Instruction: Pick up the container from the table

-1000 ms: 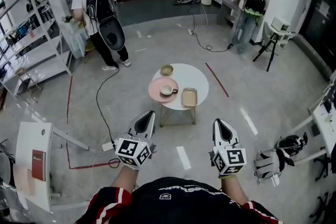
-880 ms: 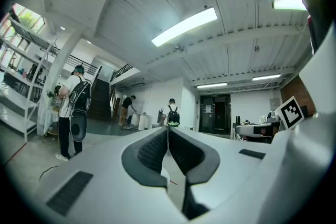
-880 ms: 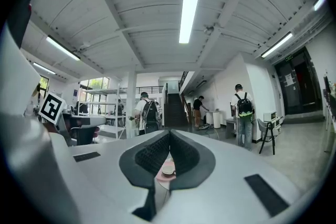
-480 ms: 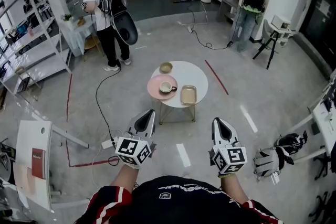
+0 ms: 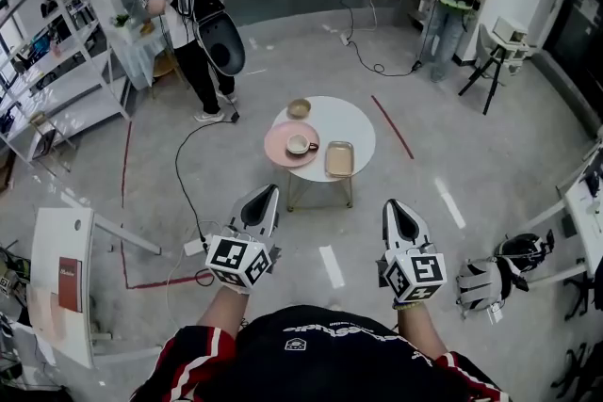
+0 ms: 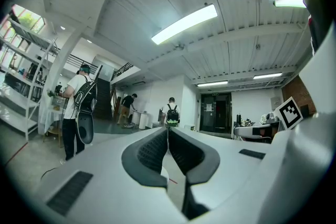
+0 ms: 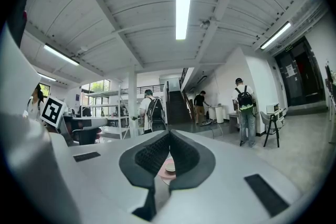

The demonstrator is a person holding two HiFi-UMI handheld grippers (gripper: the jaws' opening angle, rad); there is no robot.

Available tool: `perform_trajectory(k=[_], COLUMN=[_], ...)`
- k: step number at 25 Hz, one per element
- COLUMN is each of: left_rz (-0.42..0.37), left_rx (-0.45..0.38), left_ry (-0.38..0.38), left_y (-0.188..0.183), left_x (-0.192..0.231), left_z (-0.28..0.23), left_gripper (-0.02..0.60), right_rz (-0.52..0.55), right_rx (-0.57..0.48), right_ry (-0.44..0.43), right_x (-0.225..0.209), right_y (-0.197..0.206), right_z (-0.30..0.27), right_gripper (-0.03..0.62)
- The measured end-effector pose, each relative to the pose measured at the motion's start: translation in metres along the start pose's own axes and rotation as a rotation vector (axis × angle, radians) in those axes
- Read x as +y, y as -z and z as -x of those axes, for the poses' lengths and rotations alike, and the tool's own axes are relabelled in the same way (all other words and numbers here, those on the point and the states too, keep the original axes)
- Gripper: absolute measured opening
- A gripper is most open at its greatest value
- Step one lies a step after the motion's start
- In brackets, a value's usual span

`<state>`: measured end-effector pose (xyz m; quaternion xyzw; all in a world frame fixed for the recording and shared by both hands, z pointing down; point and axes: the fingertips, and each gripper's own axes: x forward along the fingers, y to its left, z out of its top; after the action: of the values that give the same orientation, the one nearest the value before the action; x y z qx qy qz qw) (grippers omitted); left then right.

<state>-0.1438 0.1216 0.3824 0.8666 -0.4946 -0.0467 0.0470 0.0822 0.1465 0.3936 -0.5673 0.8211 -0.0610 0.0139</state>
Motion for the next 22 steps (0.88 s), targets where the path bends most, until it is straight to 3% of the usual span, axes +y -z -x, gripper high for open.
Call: perform_trajectory(k=[22], left_rz=[0.012], left_rx=[0.009], left_ry=[-0.051], left_y=[0.014], left_x=[-0.033], left_z=[-0.033], left_gripper=[0.028], right_rz=[0.004], right_rx=[0.01], right_ry=[-0.074], right_x=[-0.051], right_y=[-0.004], right_z=[-0.003], right_gripper=[0.015])
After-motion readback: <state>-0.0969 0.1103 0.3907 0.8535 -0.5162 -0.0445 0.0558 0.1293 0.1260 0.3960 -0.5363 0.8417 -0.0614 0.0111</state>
